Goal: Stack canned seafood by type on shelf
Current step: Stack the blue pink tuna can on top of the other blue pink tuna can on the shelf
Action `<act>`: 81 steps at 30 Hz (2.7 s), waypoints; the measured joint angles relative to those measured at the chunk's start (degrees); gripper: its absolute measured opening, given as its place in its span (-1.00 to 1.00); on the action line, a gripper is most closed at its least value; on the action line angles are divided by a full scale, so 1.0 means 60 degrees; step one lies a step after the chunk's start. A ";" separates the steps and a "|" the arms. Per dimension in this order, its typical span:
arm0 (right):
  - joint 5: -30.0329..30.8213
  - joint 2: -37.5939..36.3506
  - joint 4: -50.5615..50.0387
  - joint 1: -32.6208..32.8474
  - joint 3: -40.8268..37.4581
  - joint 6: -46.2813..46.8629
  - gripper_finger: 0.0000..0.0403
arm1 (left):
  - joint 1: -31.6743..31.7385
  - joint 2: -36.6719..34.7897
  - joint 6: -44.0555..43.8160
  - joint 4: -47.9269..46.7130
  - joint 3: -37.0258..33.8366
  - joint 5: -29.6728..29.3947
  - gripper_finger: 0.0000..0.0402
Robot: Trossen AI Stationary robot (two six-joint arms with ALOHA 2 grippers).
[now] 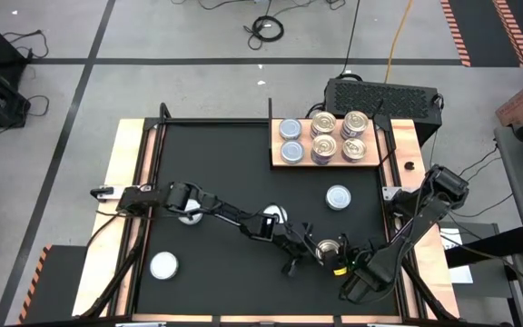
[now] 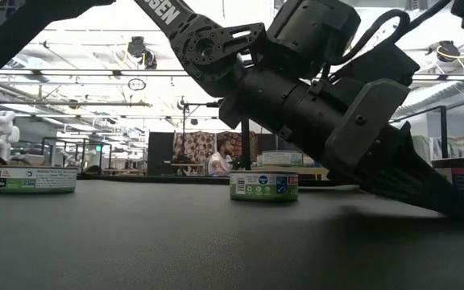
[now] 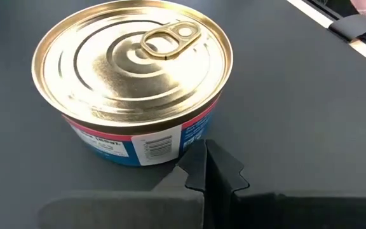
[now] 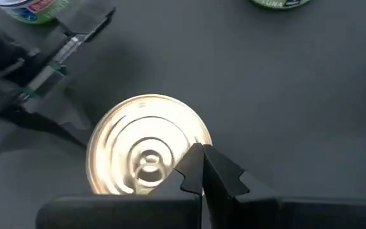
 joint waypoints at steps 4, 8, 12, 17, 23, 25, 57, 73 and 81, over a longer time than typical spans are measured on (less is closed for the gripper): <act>-0.0831 -0.0001 -0.0472 -0.0077 -0.0045 0.0064 -1.00 | 0.0028 -0.0009 -0.0017 -0.0078 0.0000 -0.0001 -1.00; -0.1155 0.0003 0.0023 -0.0077 -0.0620 0.0102 -1.00 | 0.0029 -0.0009 -0.0032 -0.0104 0.0000 0.0200 -1.00; -0.1182 0.0001 0.0663 -0.0077 -0.0926 -0.0006 -1.00 | 0.0029 -0.0009 -0.0032 -0.0118 0.0000 0.0240 -1.00; -0.1199 0.0007 0.1381 -0.0077 -0.1356 -0.0120 -1.00 | 0.0029 -0.0009 -0.0028 -0.0120 0.0000 0.0243 -1.00; -0.0702 0.0007 0.1448 -0.0077 -0.1362 -0.0217 -1.00 | 0.0025 -0.0009 -0.0025 -0.0136 0.0000 0.0243 -1.00; -0.0690 0.0007 0.1547 -0.0077 -0.1363 -0.0272 -1.00 | 0.0025 -0.0009 -0.0012 -0.0133 0.0000 0.0243 -1.00; 0.0352 -0.0008 0.1065 -0.0591 0.0206 -0.2334 -1.00 | 0.0469 -0.0009 -0.0266 -0.0535 0.0000 0.1172 -1.00; 0.1341 -0.0001 0.1460 -0.0612 0.1063 -0.3945 -1.00 | 0.0989 -0.0166 -0.0961 -0.1348 0.0004 0.2675 -1.00; 0.1205 0.0289 0.2290 -0.0727 0.1045 -0.4805 -1.00 | 0.1355 -0.0744 -0.0995 -0.2849 -0.0020 0.2582 -1.00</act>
